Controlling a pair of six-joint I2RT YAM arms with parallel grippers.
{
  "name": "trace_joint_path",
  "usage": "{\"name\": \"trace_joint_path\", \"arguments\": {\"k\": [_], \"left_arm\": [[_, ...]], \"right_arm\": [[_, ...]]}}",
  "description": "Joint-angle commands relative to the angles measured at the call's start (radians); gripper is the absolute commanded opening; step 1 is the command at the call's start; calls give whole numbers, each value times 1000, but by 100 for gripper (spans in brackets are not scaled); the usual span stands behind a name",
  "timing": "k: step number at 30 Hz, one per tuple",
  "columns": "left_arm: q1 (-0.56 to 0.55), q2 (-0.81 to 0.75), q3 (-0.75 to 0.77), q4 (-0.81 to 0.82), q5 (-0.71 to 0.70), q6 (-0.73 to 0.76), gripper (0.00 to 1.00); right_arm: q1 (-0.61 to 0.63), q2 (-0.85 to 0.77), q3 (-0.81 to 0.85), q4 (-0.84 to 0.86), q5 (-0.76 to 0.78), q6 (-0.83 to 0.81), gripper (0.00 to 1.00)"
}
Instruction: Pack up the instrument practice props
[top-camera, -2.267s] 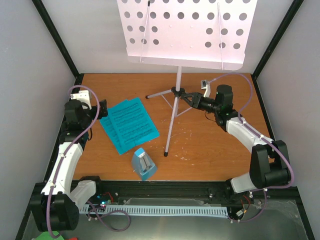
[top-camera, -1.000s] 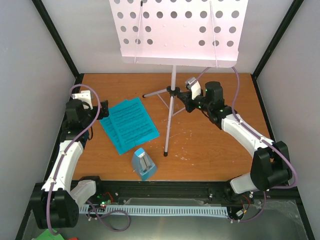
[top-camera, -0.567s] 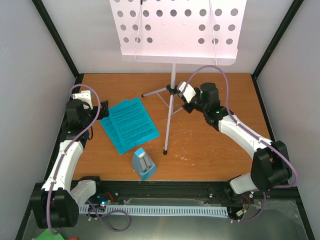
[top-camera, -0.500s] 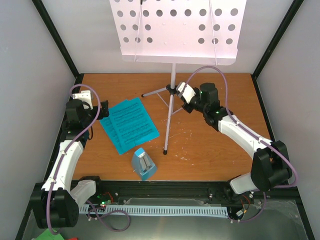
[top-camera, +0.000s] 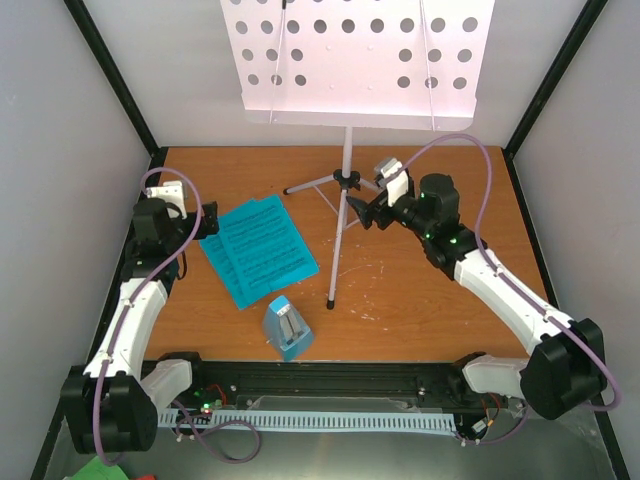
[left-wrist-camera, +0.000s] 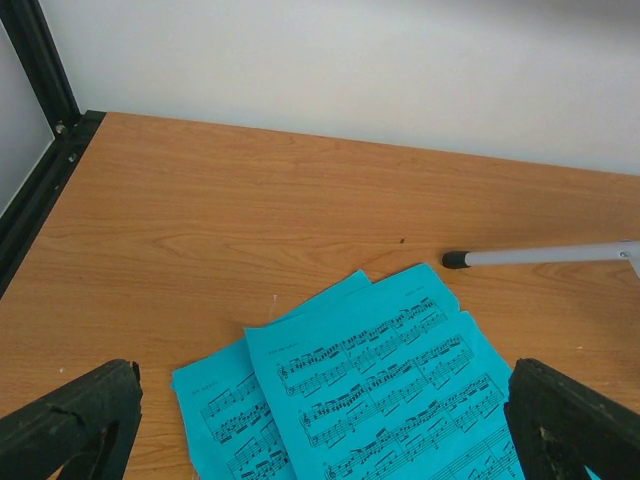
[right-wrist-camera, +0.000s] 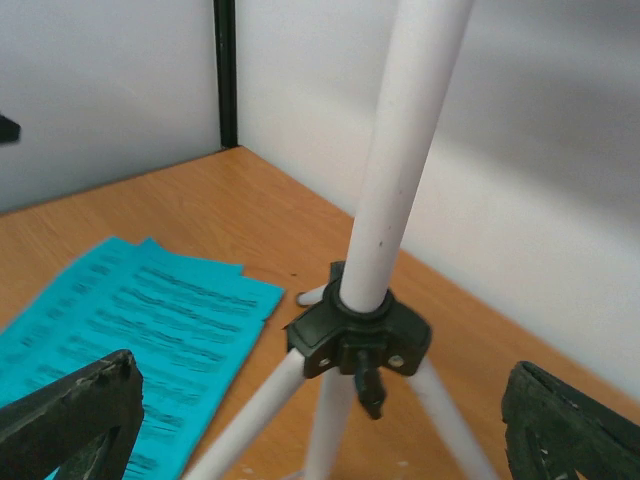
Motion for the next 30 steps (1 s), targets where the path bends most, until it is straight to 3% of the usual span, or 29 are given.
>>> {"name": "trace_joint_path", "arguments": {"k": [1, 9, 17, 23, 30], "left_arm": [[4, 7, 10, 14, 8, 2, 100], [3, 10, 11, 13, 7, 2, 100], [3, 9, 12, 11, 5, 2, 100], [3, 7, 12, 11, 5, 2, 99], [3, 6, 14, 10, 5, 3, 100]], "right_arm": [[-15, 18, -51, 23, -62, 318, 96], [-62, 83, -96, 212, -196, 876, 97], [-62, 77, -126, 313, -110, 1316, 98], [-63, 98, -45, 215, -73, 1509, 95], [-63, 164, -4, 156, -64, 1661, 83]]}}
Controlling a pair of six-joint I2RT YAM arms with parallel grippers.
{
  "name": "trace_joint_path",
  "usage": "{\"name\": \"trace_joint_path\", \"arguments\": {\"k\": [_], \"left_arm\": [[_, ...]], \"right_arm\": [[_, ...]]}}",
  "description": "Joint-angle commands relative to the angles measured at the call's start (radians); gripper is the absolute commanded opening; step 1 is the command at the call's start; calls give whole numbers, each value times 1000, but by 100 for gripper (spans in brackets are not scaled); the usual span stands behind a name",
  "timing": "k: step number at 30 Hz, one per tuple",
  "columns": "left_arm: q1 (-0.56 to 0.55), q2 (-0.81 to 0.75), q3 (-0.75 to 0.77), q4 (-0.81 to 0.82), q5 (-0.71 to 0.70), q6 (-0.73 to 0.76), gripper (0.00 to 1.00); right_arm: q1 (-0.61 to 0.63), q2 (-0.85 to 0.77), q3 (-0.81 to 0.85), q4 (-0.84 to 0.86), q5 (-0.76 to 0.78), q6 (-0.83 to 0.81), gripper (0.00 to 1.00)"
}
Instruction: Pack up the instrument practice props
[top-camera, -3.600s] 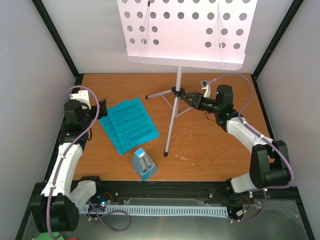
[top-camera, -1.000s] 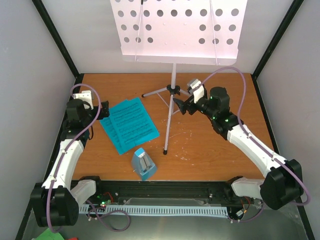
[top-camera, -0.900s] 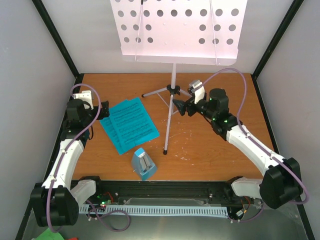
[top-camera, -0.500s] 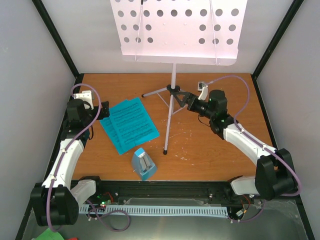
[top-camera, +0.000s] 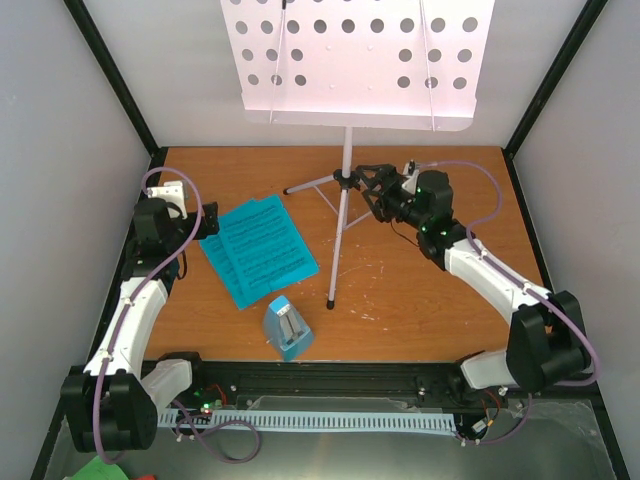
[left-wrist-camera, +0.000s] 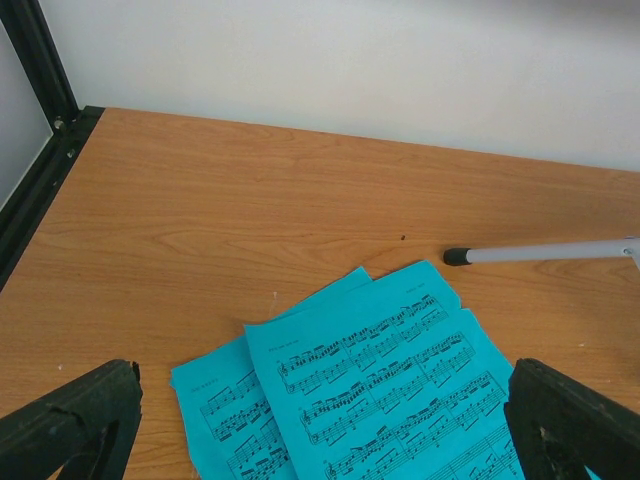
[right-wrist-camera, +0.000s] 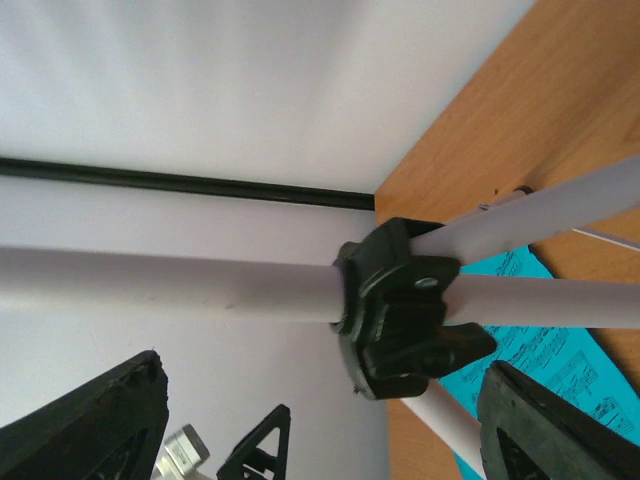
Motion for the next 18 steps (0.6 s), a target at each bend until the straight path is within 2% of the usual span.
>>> {"name": "trace_joint_path", "arguments": {"k": [1, 12, 15, 18], "left_arm": [[3, -4, 13, 10, 3, 3, 100], [3, -4, 14, 10, 0, 5, 100], [3, -2, 14, 10, 1, 5, 99], [3, -1, 14, 10, 1, 5, 99]], "right_arm": [[-1, 52, 29, -49, 20, 156, 82], [-2, 135, 36, -6, -8, 232, 72], [-2, 134, 36, -10, -5, 233, 62], [-2, 131, 35, -15, 6, 230, 48]]}}
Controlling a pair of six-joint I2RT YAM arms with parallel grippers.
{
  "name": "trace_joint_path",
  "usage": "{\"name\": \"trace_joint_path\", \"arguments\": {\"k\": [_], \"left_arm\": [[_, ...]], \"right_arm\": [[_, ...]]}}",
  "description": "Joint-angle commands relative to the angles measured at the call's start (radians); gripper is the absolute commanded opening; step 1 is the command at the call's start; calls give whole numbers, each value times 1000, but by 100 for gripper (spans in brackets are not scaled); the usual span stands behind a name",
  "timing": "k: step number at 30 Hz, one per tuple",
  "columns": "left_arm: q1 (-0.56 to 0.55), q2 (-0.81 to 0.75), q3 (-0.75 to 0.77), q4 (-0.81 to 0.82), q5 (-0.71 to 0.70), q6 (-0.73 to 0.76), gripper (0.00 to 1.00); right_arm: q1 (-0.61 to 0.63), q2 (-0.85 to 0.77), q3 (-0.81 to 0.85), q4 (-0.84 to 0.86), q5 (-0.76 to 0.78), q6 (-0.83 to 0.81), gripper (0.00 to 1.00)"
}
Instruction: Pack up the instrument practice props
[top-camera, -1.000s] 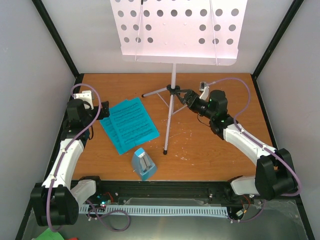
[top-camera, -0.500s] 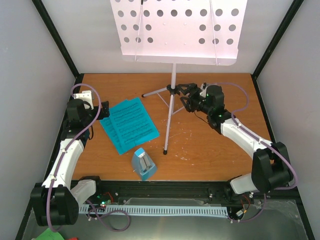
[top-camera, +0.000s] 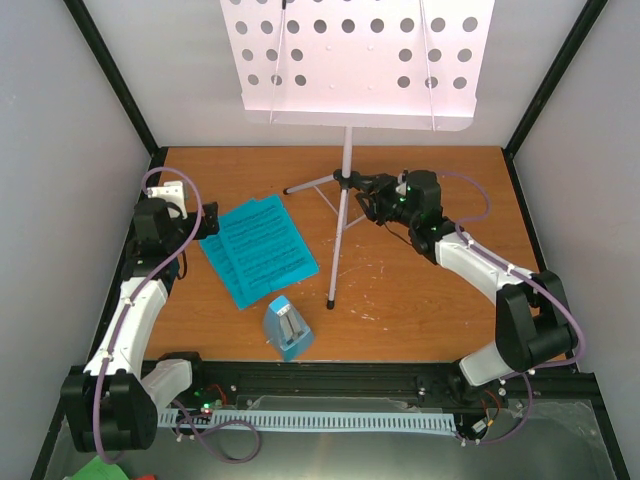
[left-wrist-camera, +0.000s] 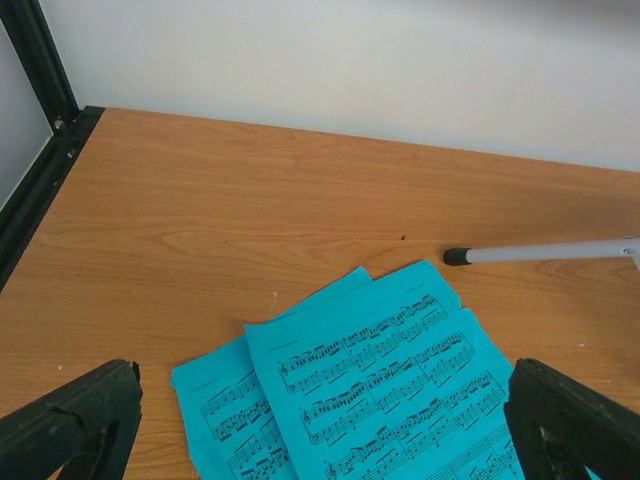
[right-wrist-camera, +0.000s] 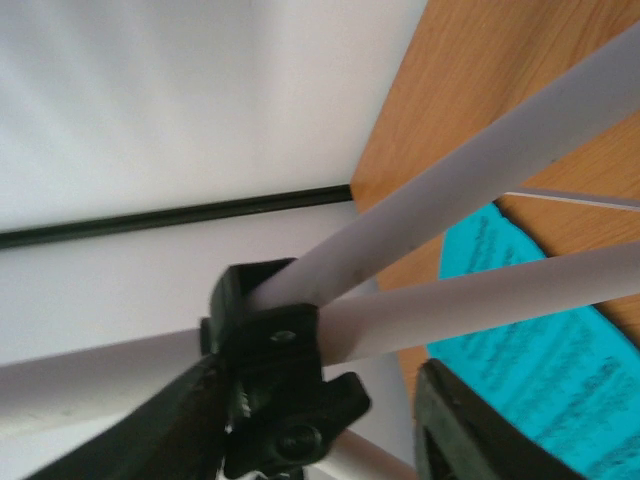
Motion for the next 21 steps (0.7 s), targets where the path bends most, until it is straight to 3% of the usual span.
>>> {"name": "trace_joint_path", "arguments": {"k": [1, 7, 12, 14, 18, 21], "left_arm": [[3, 1, 16, 10, 3, 5, 100], [3, 4, 16, 10, 5, 5, 100], [3, 9, 15, 10, 8, 5, 100], [3, 8, 15, 10, 9, 4, 99], [3, 11, 17, 10, 12, 3, 99], [3, 14, 17, 10, 14, 2, 99]], "right_arm": [[-2, 3, 14, -16, 15, 9, 43], [-3, 8, 8, -9, 12, 16, 18], [-2, 2, 2, 1, 13, 12, 13], [-2, -1, -4, 7, 13, 12, 15], [-2, -6, -11, 17, 3, 16, 37], [-2, -7, -13, 25, -8, 17, 34]]}}
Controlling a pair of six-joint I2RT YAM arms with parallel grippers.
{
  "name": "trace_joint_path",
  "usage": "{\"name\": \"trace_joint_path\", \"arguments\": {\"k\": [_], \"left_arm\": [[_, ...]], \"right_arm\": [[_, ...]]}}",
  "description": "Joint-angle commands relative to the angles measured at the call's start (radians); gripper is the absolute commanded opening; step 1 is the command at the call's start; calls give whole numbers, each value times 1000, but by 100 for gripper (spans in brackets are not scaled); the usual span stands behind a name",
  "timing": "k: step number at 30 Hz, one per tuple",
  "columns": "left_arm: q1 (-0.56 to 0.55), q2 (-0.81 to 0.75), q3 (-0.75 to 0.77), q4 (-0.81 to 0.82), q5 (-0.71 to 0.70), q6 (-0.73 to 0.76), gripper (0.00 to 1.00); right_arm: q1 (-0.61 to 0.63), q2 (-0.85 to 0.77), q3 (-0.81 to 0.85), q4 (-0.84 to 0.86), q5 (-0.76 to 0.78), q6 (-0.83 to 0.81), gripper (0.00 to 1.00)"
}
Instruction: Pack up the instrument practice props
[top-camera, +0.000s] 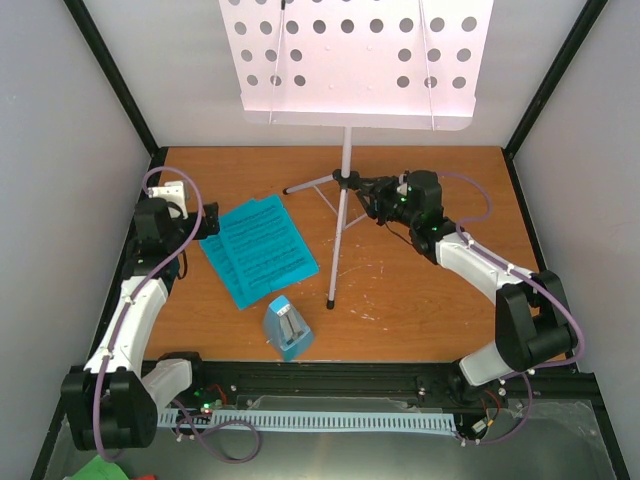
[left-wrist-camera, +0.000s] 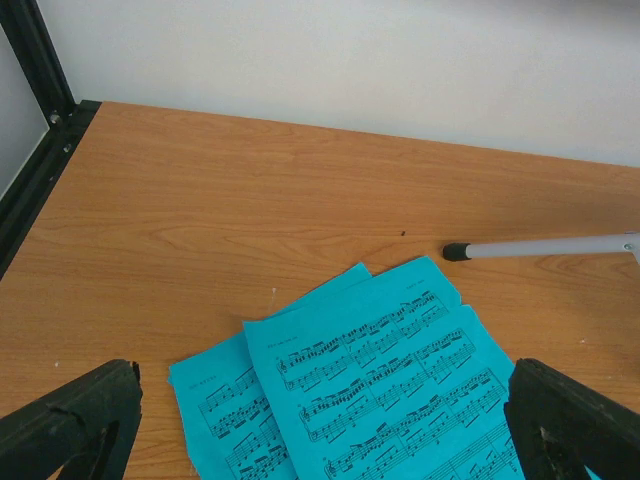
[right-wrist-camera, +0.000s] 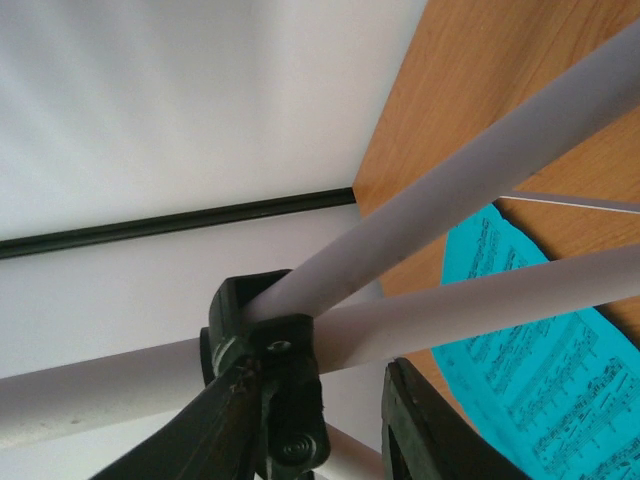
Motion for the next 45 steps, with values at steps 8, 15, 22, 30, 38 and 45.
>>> {"name": "trace_joint_path", "arguments": {"k": [8, 15, 22, 30, 38, 45], "left_arm": [[2, 12, 19, 8, 15, 3, 99], [3, 13, 18, 8, 16, 2, 99], [3, 13, 18, 8, 14, 3, 99], [2, 20, 19, 7, 17, 2, 100], [3, 19, 18, 7, 13, 3, 100], [3, 17, 19, 7, 14, 3, 99]], "right_arm": [[3, -21, -52, 80, 0, -17, 12], [3, -28, -94, 169, 40, -243, 3], [41, -76, -59, -41, 213, -828, 3], [59, -115, -127, 3, 254, -1395, 3], [101, -82, -120, 23, 285, -1872, 3], [161, -44, -141, 92, 522, -2235, 7]]}}
